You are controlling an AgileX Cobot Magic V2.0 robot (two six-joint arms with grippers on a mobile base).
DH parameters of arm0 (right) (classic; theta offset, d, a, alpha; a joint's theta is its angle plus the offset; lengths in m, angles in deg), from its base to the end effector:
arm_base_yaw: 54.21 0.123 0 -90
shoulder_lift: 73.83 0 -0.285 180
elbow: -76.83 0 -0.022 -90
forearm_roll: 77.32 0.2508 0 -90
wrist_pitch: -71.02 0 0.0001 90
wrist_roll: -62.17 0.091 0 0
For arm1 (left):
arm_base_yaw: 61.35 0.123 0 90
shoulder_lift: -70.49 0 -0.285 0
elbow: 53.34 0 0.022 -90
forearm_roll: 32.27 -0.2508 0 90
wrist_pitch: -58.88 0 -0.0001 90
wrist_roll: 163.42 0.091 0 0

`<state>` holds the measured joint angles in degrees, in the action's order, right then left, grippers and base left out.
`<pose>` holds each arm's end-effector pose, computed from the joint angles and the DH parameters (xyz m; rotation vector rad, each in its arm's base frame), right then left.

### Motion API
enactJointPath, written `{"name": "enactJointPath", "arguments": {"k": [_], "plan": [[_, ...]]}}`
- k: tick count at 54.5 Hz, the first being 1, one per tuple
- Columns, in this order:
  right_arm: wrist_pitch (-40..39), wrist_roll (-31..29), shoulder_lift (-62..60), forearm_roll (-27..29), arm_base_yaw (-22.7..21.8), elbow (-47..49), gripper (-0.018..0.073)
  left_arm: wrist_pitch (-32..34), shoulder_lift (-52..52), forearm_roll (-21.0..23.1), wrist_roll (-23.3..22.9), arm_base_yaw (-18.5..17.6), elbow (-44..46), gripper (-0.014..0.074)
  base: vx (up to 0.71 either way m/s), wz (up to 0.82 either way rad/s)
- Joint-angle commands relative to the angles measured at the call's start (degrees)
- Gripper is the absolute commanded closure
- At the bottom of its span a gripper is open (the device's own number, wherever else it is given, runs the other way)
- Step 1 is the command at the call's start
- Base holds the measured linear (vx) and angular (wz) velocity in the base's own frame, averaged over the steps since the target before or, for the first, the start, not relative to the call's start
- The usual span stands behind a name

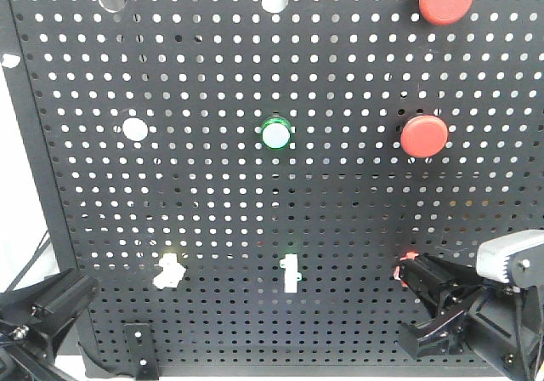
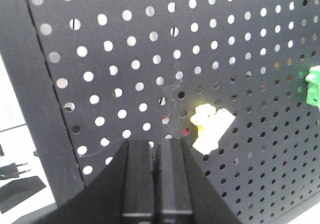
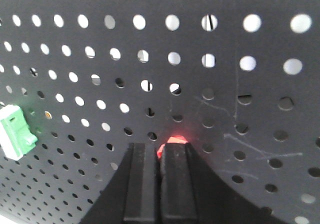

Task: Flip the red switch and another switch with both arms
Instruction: 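Push the red-and-white switch lever with the right gripper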

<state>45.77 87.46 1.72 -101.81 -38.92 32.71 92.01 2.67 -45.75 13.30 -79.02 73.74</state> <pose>0.2337 0.0805 0.2838 -0.3163 1.6665 0.3876 0.1960 -0.0746 0.2801 0.4428 1.4818 -0.2313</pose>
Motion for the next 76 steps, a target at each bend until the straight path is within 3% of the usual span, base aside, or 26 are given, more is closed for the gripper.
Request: {"name": "enactJointPath", "arguments": {"k": [1, 20, 33, 48, 64, 76], "plan": [[-2.1, 0.2, 0.0, -1.2, 0.0, 1.8, 0.0568, 5.1, 1.2, 1.2, -0.1, -0.2, 1.5, 0.0596, 0.00, 0.00], [2.6, 2.1, 0.0, -3.3, 0.0, 1.8, 0.0568, 5.1, 1.2, 1.2, -0.1, -0.2, 1.5, 0.0596, 0.00, 0.00], [-0.2, 8.8, -0.3, -10.3, 0.0, 1.9, 0.0568, 5.1, 1.2, 1.2, -0.1, -0.2, 1.5, 0.0596, 0.00, 0.00], [-4.6, 12.3, -0.6, -17.1, 0.0, 1.9, 0.0568, 5.1, 1.2, 1.2, -0.1, -0.2, 1.5, 0.0596, 0.00, 0.00], [-4.9, 12.2, -0.8, -18.1, 0.0, 4.6, 0.0568, 5.1, 1.2, 1.2, -0.1, -0.2, 1.5, 0.0596, 0.00, 0.00], [-0.1, 13.5, -0.4, -18.1, 0.0, 5.0, 0.0568, 5.1, 1.2, 1.2, -0.1, -0.2, 1.5, 0.0596, 0.00, 0.00]]}}
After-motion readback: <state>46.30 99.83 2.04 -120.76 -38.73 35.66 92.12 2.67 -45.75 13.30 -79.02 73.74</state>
